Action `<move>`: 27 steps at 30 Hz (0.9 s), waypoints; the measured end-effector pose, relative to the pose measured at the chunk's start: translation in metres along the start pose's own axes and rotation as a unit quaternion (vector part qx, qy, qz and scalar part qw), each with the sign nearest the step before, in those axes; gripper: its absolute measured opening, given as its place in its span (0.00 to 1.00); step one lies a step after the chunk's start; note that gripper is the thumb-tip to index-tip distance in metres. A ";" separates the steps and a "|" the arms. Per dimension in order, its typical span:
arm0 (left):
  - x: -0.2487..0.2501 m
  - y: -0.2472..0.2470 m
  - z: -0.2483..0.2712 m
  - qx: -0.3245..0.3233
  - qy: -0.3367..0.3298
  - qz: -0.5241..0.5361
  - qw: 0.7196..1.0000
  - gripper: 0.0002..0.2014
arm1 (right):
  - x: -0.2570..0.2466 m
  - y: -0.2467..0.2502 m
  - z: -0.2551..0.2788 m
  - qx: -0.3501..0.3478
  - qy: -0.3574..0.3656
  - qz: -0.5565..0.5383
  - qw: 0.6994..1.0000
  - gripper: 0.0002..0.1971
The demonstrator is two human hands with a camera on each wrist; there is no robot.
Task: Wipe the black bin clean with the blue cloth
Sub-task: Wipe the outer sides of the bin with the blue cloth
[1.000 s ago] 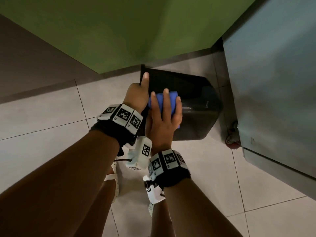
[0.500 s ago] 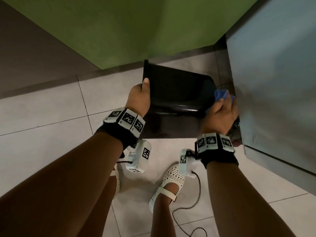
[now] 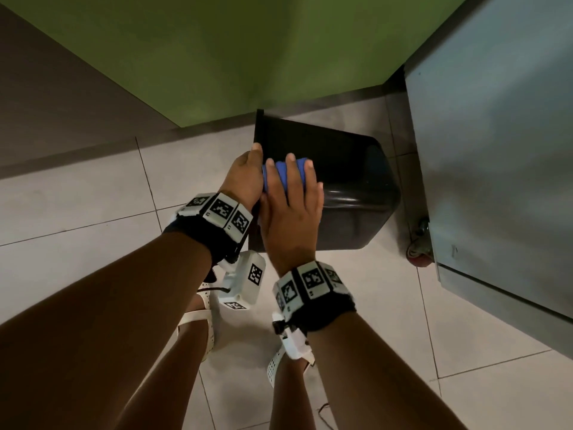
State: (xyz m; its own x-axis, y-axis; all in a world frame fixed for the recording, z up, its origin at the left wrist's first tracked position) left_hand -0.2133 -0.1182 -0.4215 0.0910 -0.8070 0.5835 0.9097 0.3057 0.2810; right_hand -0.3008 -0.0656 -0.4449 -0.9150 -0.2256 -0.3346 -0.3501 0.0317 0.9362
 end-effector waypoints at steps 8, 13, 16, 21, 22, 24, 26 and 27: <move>0.005 -0.002 -0.006 0.041 -0.053 -0.028 0.997 0.20 | 0.045 0.013 -0.027 0.026 -0.096 -0.001 0.995 0.23; -0.003 -0.004 -0.006 0.047 -0.070 -0.046 0.995 0.21 | 0.110 0.027 -0.038 0.049 -0.197 0.013 0.979 0.27; -0.010 -0.005 -0.003 0.050 -0.076 -0.035 0.995 0.18 | 0.141 0.029 -0.047 0.039 -0.358 -0.092 0.928 0.29; -0.014 -0.005 -0.002 0.059 -0.083 -0.037 0.994 0.15 | 0.113 0.026 -0.045 0.076 -0.317 0.032 0.945 0.23; -0.013 -0.005 -0.003 0.063 -0.085 -0.042 0.994 0.16 | 0.095 0.022 -0.039 0.075 -0.250 0.044 0.964 0.23; -0.011 -0.006 -0.005 0.069 -0.090 -0.043 0.993 0.17 | 0.058 0.014 -0.024 0.054 -0.135 0.024 0.989 0.23; -0.010 -0.006 -0.005 0.074 -0.092 -0.044 0.992 0.17 | 0.029 0.012 -0.015 0.026 -0.089 -0.025 0.995 0.23; -0.009 -0.005 -0.005 0.073 -0.091 -0.046 0.992 0.17 | 0.024 0.011 -0.015 0.015 -0.083 -0.048 0.995 0.22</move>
State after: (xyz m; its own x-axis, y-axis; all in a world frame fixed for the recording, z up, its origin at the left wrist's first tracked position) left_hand -0.2167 -0.1156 -0.4321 -0.0772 -0.7344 0.6743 0.8414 0.3148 0.4392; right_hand -0.3232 -0.0851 -0.4411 -0.8969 -0.0654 -0.4374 -0.4407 0.0465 0.8965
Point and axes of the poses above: each hand's wrist, its own z-axis away from the middle knuckle, its own y-axis out of the back of the hand, x = y × z, the point moved 1 cm from there along -z, towards the middle knuckle, and after that the axes turned 8 degrees about x, right-handed, at the moved point
